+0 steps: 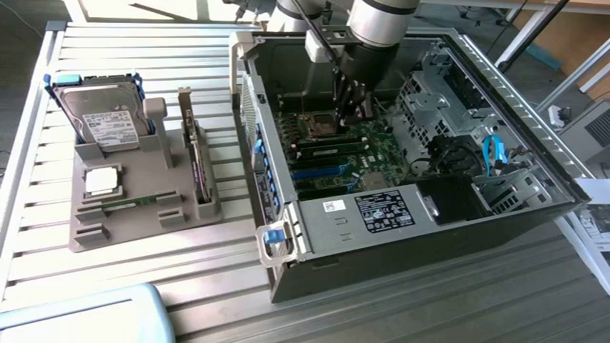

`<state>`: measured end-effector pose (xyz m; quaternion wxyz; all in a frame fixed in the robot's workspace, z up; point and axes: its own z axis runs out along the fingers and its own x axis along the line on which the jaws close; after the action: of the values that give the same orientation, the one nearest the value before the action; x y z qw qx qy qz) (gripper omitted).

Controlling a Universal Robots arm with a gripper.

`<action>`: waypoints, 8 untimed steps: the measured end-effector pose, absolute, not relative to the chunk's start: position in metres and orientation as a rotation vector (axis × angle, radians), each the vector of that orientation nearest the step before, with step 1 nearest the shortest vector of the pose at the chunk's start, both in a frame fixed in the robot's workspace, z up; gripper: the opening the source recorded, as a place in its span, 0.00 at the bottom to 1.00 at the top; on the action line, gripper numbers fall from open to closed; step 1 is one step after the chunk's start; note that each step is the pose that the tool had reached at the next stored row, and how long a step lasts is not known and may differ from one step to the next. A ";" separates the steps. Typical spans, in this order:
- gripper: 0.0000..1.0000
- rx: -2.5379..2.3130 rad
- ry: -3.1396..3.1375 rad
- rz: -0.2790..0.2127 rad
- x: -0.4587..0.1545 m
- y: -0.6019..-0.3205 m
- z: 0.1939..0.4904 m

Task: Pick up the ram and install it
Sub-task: 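Press down the ram until it locks into place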

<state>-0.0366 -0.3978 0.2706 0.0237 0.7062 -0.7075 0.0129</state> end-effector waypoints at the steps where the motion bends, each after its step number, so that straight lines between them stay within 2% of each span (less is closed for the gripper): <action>1: 0.11 2.185 -2.189 0.038 -0.028 -0.398 0.271; 8: 0.11 2.179 -2.181 0.018 0.016 -0.398 0.268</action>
<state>0.0161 -0.3978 0.2678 0.0291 0.7064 -0.7072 0.0060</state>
